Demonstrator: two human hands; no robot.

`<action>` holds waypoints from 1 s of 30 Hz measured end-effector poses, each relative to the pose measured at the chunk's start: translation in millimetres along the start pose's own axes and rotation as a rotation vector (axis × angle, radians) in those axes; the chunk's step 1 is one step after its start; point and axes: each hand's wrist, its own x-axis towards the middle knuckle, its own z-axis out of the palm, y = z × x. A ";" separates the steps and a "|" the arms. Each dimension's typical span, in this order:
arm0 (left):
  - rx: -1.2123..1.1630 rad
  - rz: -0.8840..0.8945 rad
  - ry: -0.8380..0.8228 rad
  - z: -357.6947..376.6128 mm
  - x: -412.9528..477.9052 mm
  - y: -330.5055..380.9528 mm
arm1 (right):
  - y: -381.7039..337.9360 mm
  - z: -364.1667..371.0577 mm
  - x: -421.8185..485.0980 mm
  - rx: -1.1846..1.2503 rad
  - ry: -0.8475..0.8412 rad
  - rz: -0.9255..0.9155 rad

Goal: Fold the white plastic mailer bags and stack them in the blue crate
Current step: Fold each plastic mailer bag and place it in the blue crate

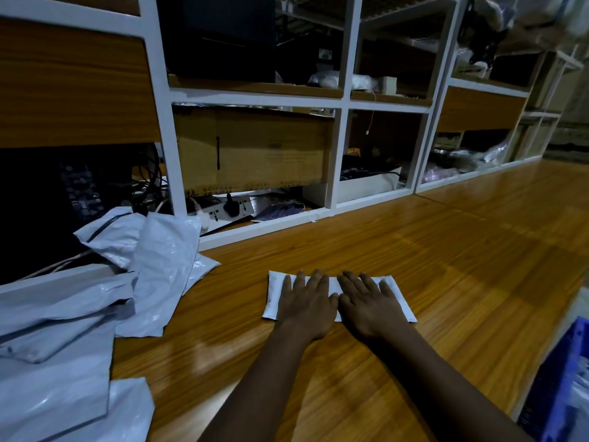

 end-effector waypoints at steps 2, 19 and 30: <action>-0.030 -0.043 -0.010 -0.8 0.7 -0.1 | 0.2 -1.5 -0.8 0.006 0.009 0.006; -0.062 -0.238 -0.026 3.0 4.5 -28.9 | 26.3 5.8 -1.0 0.065 -0.257 0.171; -0.093 -0.249 -0.063 -4.8 -18.6 -49.3 | 27.5 -27.1 -15.4 0.023 -0.372 0.214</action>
